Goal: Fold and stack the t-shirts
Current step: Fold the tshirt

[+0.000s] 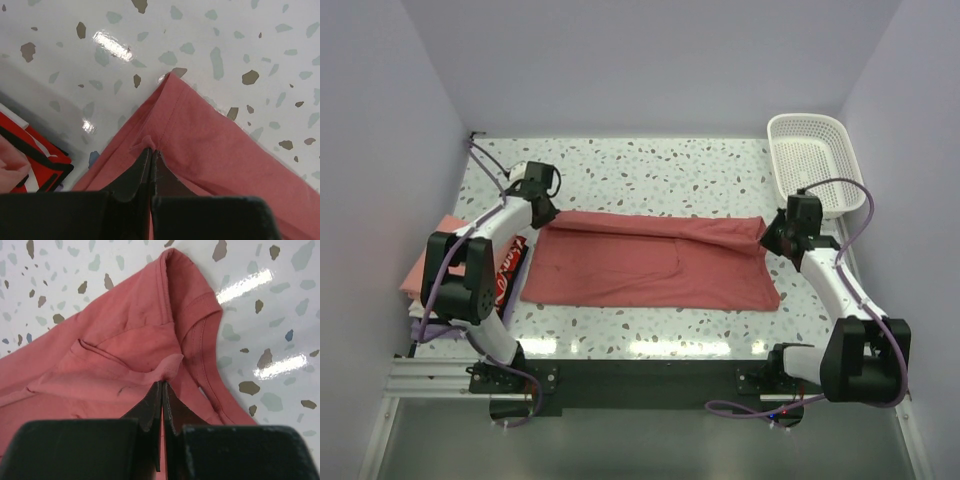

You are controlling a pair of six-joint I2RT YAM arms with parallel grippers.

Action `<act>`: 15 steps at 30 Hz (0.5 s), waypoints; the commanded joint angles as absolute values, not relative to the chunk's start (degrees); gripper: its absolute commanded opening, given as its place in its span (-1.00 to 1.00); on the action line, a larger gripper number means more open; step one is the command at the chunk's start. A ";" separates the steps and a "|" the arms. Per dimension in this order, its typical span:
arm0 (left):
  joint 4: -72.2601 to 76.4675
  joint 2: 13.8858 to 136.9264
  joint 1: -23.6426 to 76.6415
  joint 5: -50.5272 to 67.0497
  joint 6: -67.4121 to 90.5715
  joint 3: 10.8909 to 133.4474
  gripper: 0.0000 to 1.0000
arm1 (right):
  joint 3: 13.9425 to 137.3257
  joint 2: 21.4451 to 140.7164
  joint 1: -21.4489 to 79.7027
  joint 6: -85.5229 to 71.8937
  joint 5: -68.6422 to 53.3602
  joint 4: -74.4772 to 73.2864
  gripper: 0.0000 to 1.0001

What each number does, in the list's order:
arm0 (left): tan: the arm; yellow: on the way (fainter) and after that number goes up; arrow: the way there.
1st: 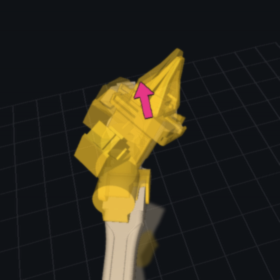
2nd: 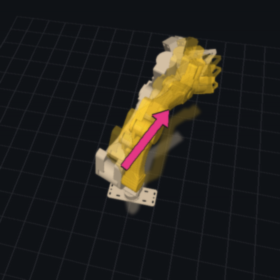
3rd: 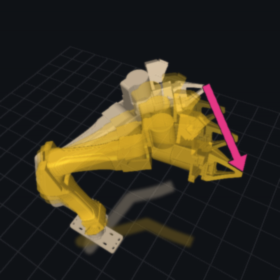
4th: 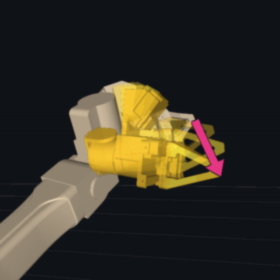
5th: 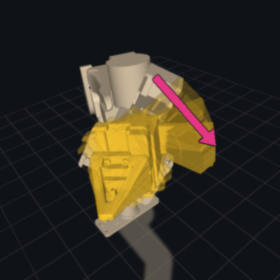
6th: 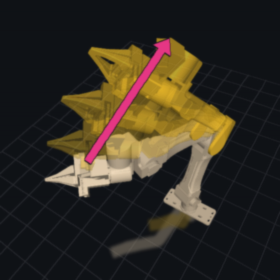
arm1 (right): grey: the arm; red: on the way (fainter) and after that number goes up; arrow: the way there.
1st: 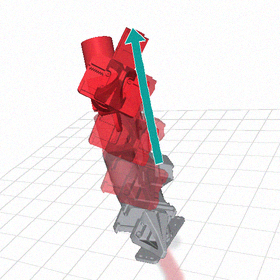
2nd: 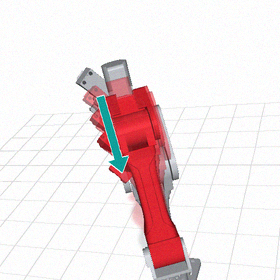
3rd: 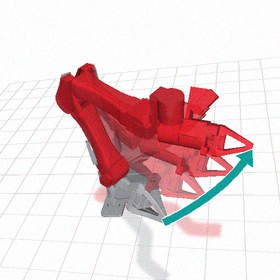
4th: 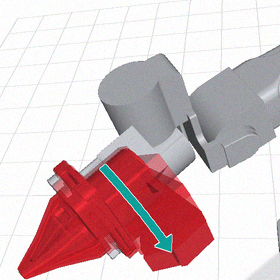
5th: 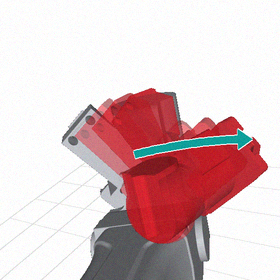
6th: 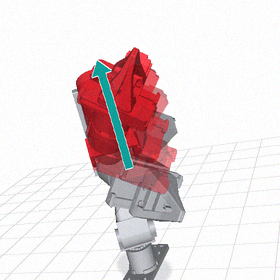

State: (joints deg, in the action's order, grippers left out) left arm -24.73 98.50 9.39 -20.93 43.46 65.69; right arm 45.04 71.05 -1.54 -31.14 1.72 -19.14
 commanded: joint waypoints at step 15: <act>-20.30 87.19 8.70 -21.62 46.58 56.34 -1.00 | 40.78 59.60 -1.67 -31.82 1.32 -23.46 -1.00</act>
State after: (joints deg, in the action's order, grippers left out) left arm -22.87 90.15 9.39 -20.71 45.12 57.58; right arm 41.60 62.67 -1.56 -31.57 0.56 -21.21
